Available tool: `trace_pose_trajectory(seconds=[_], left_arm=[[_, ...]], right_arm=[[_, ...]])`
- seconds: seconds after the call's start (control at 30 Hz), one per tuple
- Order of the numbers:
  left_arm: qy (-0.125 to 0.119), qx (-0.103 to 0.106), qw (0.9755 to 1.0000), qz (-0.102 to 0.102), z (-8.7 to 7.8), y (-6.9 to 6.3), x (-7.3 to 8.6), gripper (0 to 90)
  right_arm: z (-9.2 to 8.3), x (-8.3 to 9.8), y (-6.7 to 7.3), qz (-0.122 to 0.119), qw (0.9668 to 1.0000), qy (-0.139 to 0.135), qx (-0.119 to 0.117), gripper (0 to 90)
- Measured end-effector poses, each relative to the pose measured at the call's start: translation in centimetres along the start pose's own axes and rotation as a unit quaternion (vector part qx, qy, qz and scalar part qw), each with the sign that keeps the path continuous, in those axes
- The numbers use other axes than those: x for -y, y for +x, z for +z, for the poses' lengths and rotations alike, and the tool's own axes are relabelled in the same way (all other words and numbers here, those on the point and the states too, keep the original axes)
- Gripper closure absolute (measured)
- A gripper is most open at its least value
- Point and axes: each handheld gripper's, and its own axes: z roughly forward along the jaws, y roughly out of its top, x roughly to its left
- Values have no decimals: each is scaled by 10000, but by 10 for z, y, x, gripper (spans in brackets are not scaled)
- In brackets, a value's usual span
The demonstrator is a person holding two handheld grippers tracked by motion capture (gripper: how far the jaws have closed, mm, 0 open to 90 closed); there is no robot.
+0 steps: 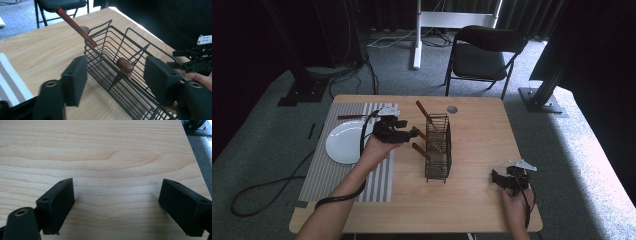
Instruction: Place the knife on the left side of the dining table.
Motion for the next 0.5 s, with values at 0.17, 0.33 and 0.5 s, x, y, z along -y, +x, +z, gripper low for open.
trace_pose_trajectory(seconds=[0.17,0.33,0.5], left_arm=[[61,128,9999,-73,6,1,1,528],[100,104,9999,-73,9,-2,2,597],[-21,233,9995,-198,10,-2,1,652]], right_arm=[[0,0,0,0,10000,0,-1,125],[0,0,0,-1,10000,0,0,125],[0,0,0,0,10000,-1,1,125]])
